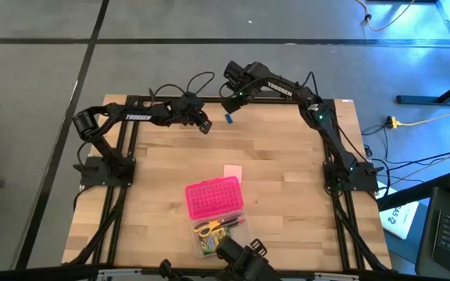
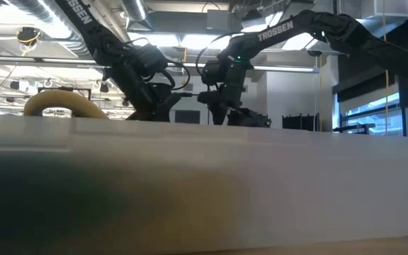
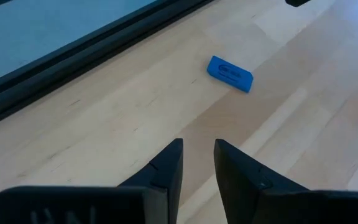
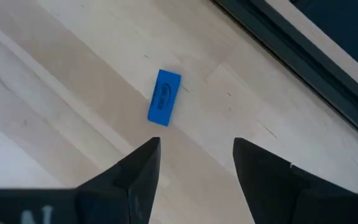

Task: Pack school essentials
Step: Put the blue eraser into the pink supply box

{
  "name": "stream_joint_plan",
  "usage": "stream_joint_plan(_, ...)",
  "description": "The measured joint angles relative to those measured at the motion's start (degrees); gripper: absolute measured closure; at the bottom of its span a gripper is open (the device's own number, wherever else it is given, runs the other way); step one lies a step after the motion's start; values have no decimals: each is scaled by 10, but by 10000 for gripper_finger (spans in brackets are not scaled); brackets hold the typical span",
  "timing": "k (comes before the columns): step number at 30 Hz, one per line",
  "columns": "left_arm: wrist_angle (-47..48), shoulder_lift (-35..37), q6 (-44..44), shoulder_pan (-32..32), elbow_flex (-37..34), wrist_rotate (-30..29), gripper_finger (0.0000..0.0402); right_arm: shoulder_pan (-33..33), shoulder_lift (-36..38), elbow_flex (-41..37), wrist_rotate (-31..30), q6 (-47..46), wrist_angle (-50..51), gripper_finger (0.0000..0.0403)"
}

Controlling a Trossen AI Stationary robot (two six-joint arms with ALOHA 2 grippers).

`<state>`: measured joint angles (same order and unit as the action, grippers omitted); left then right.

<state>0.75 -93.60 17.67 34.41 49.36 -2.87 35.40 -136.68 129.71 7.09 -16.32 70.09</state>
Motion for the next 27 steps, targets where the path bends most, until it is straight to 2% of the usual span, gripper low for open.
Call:
stream_joint_plan(9,0,0,1,0,0,0,317,-27,-3,0,0,4,-21,199)
stream_joint_plan(13,0,0,1,0,0,0,317,-34,-10,0,-19,19,-27,199)
stream_joint_plan(27,-3,0,1,0,0,0,317,-45,-55,0,9,50,-58,199)
